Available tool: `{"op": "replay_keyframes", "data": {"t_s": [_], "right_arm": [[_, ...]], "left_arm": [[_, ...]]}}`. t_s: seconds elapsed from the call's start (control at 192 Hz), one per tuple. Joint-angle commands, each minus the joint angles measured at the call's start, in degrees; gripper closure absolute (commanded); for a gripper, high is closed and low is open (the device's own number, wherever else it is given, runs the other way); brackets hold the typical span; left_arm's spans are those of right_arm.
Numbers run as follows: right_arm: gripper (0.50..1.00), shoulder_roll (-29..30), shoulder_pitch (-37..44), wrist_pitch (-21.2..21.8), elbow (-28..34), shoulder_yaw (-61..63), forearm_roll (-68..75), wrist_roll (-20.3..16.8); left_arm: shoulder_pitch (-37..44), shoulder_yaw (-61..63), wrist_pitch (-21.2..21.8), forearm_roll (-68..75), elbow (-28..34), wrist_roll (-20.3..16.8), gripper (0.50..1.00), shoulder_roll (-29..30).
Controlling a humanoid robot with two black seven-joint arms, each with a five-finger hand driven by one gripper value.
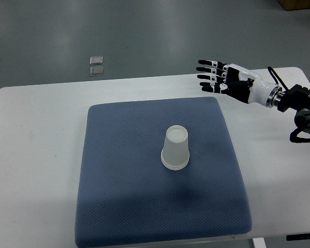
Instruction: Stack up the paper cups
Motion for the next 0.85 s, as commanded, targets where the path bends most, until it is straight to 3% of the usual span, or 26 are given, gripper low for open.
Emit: {"op": "replay_keyframes", "data": {"t_s": [0.0,0.25,0.51,0.848], "right_arm": [[0.585,0.99,-1.13,-0.27,-2.27,0.11,7.44,-1.90],[0.585,4.24,-2.18,-5.28,-6.93,0.02,26.69,-8.67],[0.585,6.08,-4.03,-5.37,-7.36,0.63,33.28,-8.76],[0.583,6.96,-4.21,-4.14,-9.03,0.63,29.24,-7.88]], "left_arm": [[0.00,0.00,-0.01,-0.04,0.00,0.00,0.500,0.00],[0.00,0.00,-0.01,-0.04,0.00,0.00,0.500,0.00],[0.00,0.00,-0.01,0.05,0.00,0.00,0.500,0.00],[0.00,0.00,-0.01,0.05,0.00,0.00,0.500,0.00]]}}
